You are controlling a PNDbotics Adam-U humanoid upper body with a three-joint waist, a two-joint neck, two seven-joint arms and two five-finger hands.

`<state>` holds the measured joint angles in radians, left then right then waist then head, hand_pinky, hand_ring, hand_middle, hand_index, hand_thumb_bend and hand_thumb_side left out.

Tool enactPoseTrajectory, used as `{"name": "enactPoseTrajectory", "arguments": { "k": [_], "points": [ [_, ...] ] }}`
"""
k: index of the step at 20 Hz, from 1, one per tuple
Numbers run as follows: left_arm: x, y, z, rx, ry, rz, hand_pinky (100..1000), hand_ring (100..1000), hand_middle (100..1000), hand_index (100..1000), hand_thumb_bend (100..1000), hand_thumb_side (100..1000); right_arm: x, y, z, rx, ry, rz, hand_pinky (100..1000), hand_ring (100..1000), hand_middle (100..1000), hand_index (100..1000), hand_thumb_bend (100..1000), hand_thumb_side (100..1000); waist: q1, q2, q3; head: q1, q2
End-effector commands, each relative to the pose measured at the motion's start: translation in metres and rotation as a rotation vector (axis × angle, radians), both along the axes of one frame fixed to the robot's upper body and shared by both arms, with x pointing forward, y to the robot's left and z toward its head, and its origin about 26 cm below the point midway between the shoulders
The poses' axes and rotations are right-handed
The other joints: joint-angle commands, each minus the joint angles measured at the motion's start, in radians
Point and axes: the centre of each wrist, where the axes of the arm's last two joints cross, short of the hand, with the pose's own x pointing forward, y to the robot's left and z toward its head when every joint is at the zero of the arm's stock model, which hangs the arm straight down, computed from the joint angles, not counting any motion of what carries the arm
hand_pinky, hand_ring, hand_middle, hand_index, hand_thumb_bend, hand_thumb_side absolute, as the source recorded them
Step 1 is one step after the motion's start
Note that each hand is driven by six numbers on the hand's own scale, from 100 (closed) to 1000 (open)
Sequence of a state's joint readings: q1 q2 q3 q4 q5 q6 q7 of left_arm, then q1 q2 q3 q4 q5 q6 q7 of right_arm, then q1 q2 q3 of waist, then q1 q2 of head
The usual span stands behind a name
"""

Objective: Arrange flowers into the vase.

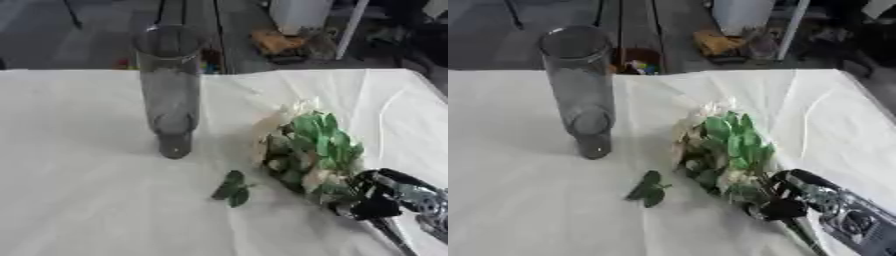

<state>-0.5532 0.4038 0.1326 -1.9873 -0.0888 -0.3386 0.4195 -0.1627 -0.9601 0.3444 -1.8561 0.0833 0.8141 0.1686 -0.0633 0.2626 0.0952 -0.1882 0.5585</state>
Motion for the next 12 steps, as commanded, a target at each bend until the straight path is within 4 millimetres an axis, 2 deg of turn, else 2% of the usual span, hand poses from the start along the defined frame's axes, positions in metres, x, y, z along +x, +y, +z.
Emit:
{"name": "enactPoseTrajectory", "arguments": {
  "k": [1, 3, 4, 5, 8, 11, 12],
  "points": [
    [-0.003, -0.0011, 0.0065, 0.011, -0.024, -0.003, 786, 879, 867, 928, 153, 1000, 0.0019, -0.0036, -0.0001, -0.007, -0.002, -0.019, 429, 541, 551, 737, 257, 461, 0.005, -0.012, 0.001, -0.006, -0.013],
    [-0.003, -0.001, 0.0065, 0.012, -0.024, -0.003, 787, 880, 867, 929, 153, 1000, 0.0028, -0.0047, -0.0012, -0.012, -0.006, -0.031, 387, 507, 518, 701, 207, 447, 0.005, -0.012, 0.002, -0.008, -0.015],
    [-0.003, -0.001, 0.0065, 0.012, -0.024, -0.003, 787, 880, 866, 929, 152, 1000, 0.0033, -0.0054, -0.0021, -0.012, -0.004, -0.037, 335, 467, 479, 645, 129, 425, 0.005, -0.012, 0.003, -0.01, -0.016],
    [-0.003, -0.0011, 0.0065, 0.012, -0.023, -0.003, 787, 880, 866, 929, 152, 1000, 0.0038, -0.0062, -0.0031, -0.012, -0.002, -0.044, 324, 458, 470, 628, 108, 419, 0.004, -0.012, 0.005, -0.011, -0.018],
    [-0.0031, -0.0008, 0.0068, 0.012, -0.024, -0.001, 787, 879, 865, 929, 153, 1000, 0.0048, -0.008, -0.0057, -0.013, 0.004, -0.056, 249, 392, 401, 541, 100, 357, 0.004, -0.013, 0.008, -0.013, -0.02],
    [-0.003, -0.0011, 0.0071, 0.012, -0.025, -0.002, 787, 879, 863, 930, 152, 1000, 0.0064, -0.0091, -0.0086, -0.016, 0.01, -0.064, 211, 367, 354, 485, 100, 341, 0.005, -0.012, 0.011, -0.017, -0.021],
    [-0.003, -0.0011, 0.0071, 0.012, -0.025, -0.002, 787, 879, 863, 930, 152, 1000, 0.0069, -0.0093, -0.0094, -0.018, 0.01, -0.064, 167, 333, 313, 442, 100, 359, 0.005, -0.012, 0.012, -0.017, -0.021]
  ]
}}
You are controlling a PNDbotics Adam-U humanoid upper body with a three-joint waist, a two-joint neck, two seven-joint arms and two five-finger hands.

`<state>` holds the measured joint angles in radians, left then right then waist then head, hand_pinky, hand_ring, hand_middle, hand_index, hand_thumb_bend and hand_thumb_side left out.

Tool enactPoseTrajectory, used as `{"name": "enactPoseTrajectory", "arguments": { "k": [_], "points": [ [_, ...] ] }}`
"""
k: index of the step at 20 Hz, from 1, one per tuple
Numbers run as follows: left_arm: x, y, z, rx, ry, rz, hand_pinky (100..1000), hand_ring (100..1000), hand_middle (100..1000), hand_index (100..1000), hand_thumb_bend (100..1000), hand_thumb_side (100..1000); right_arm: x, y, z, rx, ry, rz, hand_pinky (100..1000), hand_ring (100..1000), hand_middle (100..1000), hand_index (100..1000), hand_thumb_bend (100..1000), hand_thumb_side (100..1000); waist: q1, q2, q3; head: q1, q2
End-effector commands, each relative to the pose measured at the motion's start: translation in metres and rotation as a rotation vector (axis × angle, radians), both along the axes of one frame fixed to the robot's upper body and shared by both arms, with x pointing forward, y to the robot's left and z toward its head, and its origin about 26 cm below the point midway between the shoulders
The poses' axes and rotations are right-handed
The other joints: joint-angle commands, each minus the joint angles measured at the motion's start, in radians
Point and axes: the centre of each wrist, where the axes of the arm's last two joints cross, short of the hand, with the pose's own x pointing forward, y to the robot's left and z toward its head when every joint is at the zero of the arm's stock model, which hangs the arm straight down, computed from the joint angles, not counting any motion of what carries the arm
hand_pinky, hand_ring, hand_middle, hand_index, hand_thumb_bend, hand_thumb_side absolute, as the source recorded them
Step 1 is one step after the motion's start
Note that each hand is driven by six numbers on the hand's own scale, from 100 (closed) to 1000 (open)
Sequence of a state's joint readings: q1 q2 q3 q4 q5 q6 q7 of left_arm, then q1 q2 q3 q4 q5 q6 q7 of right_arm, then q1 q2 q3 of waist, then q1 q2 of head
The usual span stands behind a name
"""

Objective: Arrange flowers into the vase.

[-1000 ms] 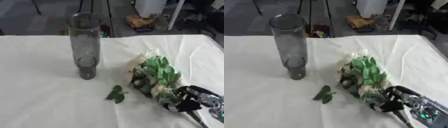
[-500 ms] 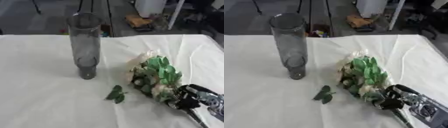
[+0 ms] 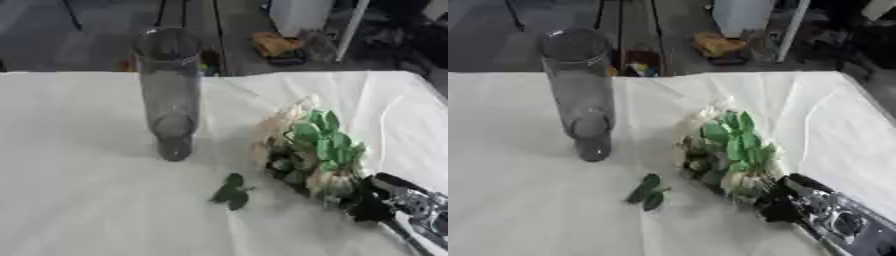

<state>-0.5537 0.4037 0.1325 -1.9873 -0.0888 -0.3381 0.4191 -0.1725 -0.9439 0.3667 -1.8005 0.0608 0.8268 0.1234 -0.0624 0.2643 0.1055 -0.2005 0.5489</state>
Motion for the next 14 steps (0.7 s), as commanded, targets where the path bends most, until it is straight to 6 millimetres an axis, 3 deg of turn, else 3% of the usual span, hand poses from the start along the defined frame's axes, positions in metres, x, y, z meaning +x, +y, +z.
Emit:
{"name": "enactPoseTrajectory", "arguments": {
  "k": [1, 5, 7, 8, 9, 11, 12, 14],
  "points": [
    [-0.003, -0.001, 0.007, 0.011, -0.025, -0.002, 787, 879, 862, 929, 151, 1000, 0.003, -0.005, 0.003, -0.018, -0.008, -0.011, 151, 316, 300, 427, 100, 372, 0.004, -0.014, 0.003, -0.005, -0.011],
    [-0.003, -0.001, 0.007, 0.011, -0.024, -0.001, 786, 878, 860, 930, 147, 1000, 0.005, -0.005, 0.003, -0.008, -0.019, -0.008, 100, 109, 128, 230, 100, 475, 0.004, -0.014, 0.008, -0.006, -0.012],
    [-0.003, 0.0, 0.007, 0.011, -0.024, 0.001, 787, 878, 859, 930, 144, 1000, 0.005, -0.005, 0.006, 0.004, -0.039, 0.002, 100, 100, 100, 188, 100, 514, 0.004, -0.014, 0.008, -0.003, -0.011],
    [-0.003, 0.0, 0.007, 0.012, -0.023, 0.001, 787, 876, 859, 930, 144, 1000, 0.005, -0.004, 0.008, 0.008, -0.05, 0.005, 100, 100, 100, 142, 214, 561, 0.004, -0.014, 0.007, -0.002, -0.011],
    [-0.003, 0.0, 0.007, 0.013, -0.022, 0.002, 787, 875, 859, 930, 143, 1000, 0.005, -0.003, 0.011, 0.011, -0.071, 0.012, 100, 100, 100, 123, 262, 585, 0.004, -0.014, 0.006, 0.0, -0.011],
    [-0.003, 0.0, 0.007, 0.016, -0.02, 0.003, 787, 874, 859, 930, 143, 1000, 0.005, -0.002, 0.017, 0.008, -0.125, 0.026, 100, 100, 100, 100, 371, 718, 0.003, -0.014, 0.005, 0.003, -0.011],
    [-0.003, 0.0, 0.006, 0.017, -0.019, 0.003, 787, 874, 860, 931, 143, 1000, 0.005, -0.001, 0.021, 0.003, -0.157, 0.031, 100, 100, 100, 100, 352, 798, 0.003, -0.013, 0.005, 0.004, -0.011],
    [-0.003, -0.001, 0.007, 0.018, -0.019, 0.004, 787, 871, 859, 931, 144, 1000, 0.005, -0.001, 0.025, -0.007, -0.208, 0.031, 100, 100, 100, 100, 262, 861, 0.002, -0.013, 0.006, 0.005, -0.01]
  ]
}}
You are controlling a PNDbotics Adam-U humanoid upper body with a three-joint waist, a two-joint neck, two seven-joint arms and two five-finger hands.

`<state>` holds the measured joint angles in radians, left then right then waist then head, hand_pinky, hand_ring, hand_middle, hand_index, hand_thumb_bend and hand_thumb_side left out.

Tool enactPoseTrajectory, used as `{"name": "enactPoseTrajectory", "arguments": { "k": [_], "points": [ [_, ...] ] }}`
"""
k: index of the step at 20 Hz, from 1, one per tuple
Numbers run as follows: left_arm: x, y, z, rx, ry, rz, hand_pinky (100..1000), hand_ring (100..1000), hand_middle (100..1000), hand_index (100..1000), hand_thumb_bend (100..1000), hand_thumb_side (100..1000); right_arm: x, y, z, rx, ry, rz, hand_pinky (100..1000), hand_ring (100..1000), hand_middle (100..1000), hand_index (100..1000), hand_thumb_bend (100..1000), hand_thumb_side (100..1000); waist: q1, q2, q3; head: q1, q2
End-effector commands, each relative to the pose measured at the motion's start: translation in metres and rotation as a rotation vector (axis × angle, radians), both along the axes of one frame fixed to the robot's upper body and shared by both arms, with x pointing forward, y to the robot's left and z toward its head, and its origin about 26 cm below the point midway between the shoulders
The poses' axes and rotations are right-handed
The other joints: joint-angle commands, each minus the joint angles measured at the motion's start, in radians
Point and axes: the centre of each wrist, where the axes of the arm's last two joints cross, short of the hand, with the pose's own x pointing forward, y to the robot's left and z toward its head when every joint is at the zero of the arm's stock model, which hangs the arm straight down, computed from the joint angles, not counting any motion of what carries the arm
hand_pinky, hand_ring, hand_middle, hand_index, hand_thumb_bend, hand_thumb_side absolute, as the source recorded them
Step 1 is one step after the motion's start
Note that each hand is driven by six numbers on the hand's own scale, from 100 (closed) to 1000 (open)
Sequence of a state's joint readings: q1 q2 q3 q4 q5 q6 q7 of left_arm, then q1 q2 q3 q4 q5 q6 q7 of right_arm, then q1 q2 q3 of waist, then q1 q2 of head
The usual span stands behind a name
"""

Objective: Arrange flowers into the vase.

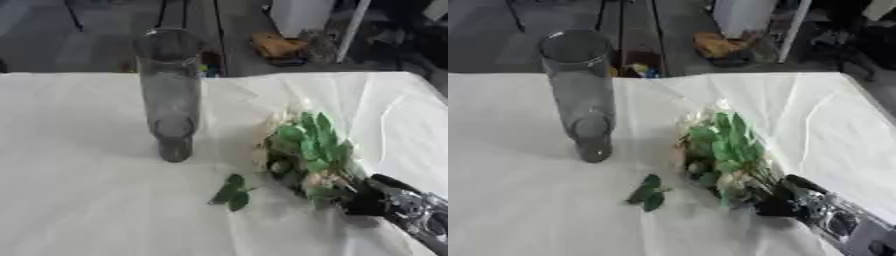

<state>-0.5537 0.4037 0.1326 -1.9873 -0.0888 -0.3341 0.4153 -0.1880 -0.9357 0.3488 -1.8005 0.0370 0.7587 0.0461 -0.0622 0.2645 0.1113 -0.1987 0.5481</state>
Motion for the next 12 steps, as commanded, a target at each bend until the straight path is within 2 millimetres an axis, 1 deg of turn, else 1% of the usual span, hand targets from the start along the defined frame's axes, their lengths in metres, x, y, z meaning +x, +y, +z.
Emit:
{"name": "enactPoseTrajectory", "arguments": {
  "k": [1, 2, 3, 4, 12],
  "points": [
    [-0.003, 0.0, 0.007, 0.016, -0.024, 0.003, 787, 870, 859, 931, 145, 1000, 0.001, -0.001, 0.019, -0.027, -0.11, 0.004, 100, 100, 100, 100, 195, 884, 0.001, -0.013, 0.0, 0.004, -0.01],
    [-0.003, 0.0, 0.007, 0.016, -0.025, 0.004, 787, 870, 859, 931, 143, 1000, 0.001, -0.001, 0.019, -0.027, -0.124, 0.0, 100, 100, 100, 100, 100, 928, 0.001, -0.013, 0.001, 0.004, -0.01],
    [-0.003, 0.0, 0.007, 0.015, -0.025, 0.004, 787, 870, 859, 931, 143, 1000, 0.001, -0.001, 0.02, -0.023, -0.139, -0.006, 100, 100, 100, 100, 100, 951, 0.0, -0.013, 0.002, 0.006, -0.01],
    [-0.003, 0.0, 0.007, 0.015, -0.026, 0.005, 787, 870, 860, 932, 143, 1000, 0.0, -0.001, 0.021, -0.018, -0.153, -0.01, 100, 100, 100, 100, 100, 1000, 0.0, -0.012, 0.002, 0.007, -0.011],
    [-0.003, -0.001, 0.008, 0.018, -0.029, 0.005, 787, 869, 860, 933, 133, 1000, -0.006, 0.007, 0.034, 0.03, -0.298, 0.016, 100, 100, 100, 100, 100, 1000, 0.001, -0.008, 0.002, 0.018, -0.016]
  ]
}}
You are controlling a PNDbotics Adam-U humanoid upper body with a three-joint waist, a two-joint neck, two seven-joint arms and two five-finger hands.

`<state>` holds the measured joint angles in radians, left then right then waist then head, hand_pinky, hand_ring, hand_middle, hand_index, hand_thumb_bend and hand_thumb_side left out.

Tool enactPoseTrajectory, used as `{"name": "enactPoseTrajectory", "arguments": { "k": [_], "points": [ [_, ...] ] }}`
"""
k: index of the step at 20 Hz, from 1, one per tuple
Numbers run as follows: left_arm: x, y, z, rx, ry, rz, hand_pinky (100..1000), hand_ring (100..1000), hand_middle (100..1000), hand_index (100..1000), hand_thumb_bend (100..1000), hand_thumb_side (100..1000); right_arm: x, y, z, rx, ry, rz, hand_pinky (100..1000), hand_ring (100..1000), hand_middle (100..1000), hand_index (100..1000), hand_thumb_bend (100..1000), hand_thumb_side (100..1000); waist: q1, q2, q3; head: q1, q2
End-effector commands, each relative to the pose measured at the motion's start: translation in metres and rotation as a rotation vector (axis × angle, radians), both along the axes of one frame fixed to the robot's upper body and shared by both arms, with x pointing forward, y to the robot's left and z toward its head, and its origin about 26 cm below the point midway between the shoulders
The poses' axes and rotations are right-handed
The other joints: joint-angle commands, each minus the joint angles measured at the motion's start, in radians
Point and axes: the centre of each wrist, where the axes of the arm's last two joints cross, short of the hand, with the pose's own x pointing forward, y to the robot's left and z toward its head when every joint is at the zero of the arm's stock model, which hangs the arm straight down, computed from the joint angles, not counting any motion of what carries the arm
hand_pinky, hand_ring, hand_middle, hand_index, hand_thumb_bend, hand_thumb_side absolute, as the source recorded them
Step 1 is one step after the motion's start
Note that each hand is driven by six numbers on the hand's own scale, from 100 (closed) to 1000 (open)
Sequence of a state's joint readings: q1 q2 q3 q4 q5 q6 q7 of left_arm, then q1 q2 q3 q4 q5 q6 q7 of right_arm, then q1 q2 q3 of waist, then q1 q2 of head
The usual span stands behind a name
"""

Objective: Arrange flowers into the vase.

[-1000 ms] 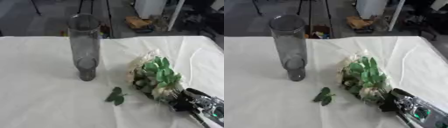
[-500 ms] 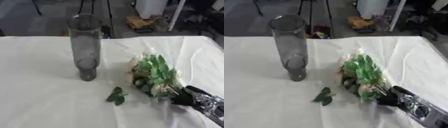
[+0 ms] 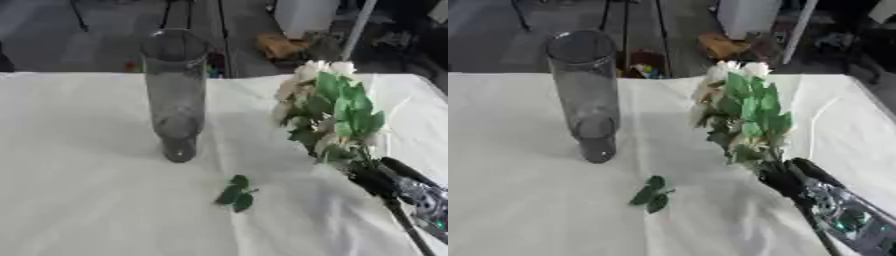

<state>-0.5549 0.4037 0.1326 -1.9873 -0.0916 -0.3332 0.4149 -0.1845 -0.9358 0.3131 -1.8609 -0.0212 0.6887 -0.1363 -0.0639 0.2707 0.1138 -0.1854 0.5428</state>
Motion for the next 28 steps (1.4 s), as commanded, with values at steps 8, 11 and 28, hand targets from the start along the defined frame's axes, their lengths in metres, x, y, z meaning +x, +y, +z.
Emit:
{"name": "enactPoseTrajectory", "arguments": {
  "k": [8, 11, 28],
  "points": [
    [-0.003, 0.0, 0.008, 0.019, -0.029, 0.005, 788, 869, 860, 933, 126, 1000, -0.008, 0.011, 0.056, 0.019, -0.346, 0.051, 100, 100, 100, 100, 100, 1000, 0.01, -0.011, 0.002, 0.011, -0.02],
    [-0.003, 0.0, 0.008, 0.019, -0.026, 0.005, 788, 869, 861, 933, 124, 1000, -0.006, 0.011, 0.071, 0.032, -0.445, 0.055, 100, 100, 100, 100, 100, 1000, 0.01, -0.01, 0.005, 0.013, -0.017],
    [-0.003, -0.002, 0.003, 0.023, -0.006, -0.004, 790, 871, 864, 932, 111, 1000, -0.005, 0.034, 0.208, 0.326, -1.226, 0.189, 100, 100, 100, 100, 100, 1000, 0.006, 0.003, 0.049, 0.045, -0.049]
  ]
}}
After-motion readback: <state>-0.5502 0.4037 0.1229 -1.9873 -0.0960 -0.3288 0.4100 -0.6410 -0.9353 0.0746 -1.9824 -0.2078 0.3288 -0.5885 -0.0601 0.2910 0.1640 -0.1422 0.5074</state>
